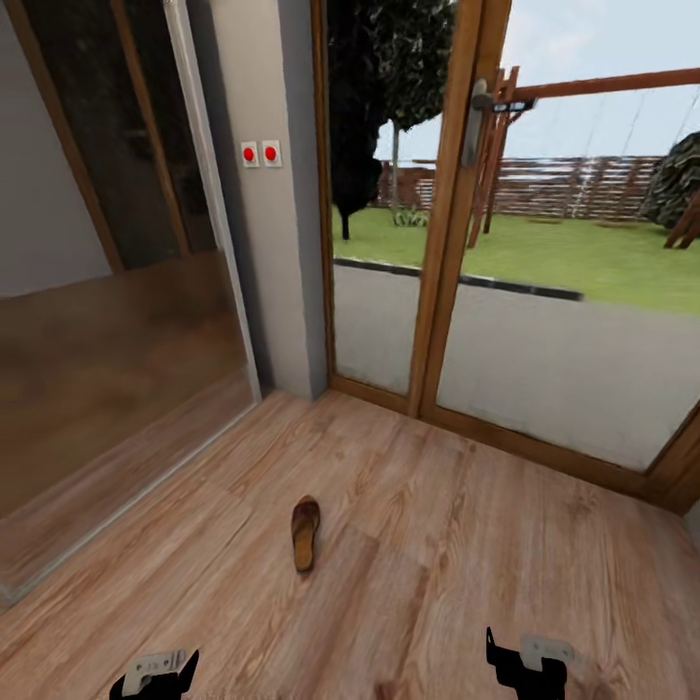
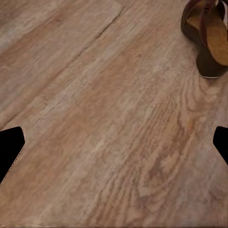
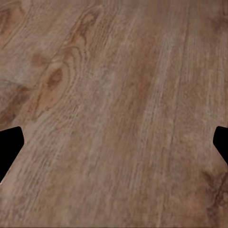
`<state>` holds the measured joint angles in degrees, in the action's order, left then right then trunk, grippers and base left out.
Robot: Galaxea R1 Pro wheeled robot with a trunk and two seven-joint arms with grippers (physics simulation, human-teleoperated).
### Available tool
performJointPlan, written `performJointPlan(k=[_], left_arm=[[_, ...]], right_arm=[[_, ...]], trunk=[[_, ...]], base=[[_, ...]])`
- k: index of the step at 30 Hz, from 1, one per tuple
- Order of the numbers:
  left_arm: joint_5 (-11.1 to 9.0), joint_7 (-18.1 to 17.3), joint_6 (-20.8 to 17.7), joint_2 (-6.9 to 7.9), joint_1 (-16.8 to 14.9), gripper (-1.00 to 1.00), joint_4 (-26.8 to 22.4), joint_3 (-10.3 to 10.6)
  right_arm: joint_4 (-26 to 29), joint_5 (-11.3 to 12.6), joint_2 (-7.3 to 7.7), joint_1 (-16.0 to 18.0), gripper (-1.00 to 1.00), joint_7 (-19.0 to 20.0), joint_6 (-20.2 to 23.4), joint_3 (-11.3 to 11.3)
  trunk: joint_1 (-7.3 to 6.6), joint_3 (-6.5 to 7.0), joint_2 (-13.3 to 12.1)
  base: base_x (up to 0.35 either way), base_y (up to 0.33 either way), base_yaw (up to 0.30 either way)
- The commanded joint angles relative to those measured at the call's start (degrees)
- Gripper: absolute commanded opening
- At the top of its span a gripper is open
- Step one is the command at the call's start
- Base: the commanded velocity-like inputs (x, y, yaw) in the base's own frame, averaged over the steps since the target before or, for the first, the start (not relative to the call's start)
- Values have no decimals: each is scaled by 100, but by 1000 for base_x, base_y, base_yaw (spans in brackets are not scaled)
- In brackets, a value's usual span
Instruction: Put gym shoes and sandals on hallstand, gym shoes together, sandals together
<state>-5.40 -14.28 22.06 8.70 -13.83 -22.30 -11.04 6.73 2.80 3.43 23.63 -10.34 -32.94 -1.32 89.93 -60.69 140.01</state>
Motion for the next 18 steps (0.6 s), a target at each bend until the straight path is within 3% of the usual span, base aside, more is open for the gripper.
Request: performJointPlan(k=[1, 5, 10, 11, 12, 18], left_arm=[[-53, -55, -2, -3, -7, 100, 10, -20], [-57, 42, -34, -12, -38, 100, 9, -5], [-36, 412, -95, -101, -98, 100, 4, 20], [16, 911, -128, -312, -320, 100, -4, 68], [50, 1084, -147, -376, -466, 100, 0, 80], [207, 1375, -426, -476, -931, 100, 7, 90]], right_arm=[[-1, 28, 0, 1, 100, 15, -22, -8], [4, 31, -4, 1, 100, 15, -24, -8], [19, 29, -9, 1, 100, 31, -27, -2], [41, -6, -18, 1, 100, 50, -28, 7], [56, -52, -21, 1, 100, 55, -28, 19], [333, -321, -15, 6, 100, 64, -11, 102]], trunk=[[-1, -5, 2], [-1, -5, 2], [-1, -5, 2], [-1, -5, 2], [-1, -5, 2], [-1, -5, 2]], base=[[2, 0, 277], [1, 0, 274], [0, 0, 160], [0, 0, 32], [0, 0, 21], [0, 0, 10]])
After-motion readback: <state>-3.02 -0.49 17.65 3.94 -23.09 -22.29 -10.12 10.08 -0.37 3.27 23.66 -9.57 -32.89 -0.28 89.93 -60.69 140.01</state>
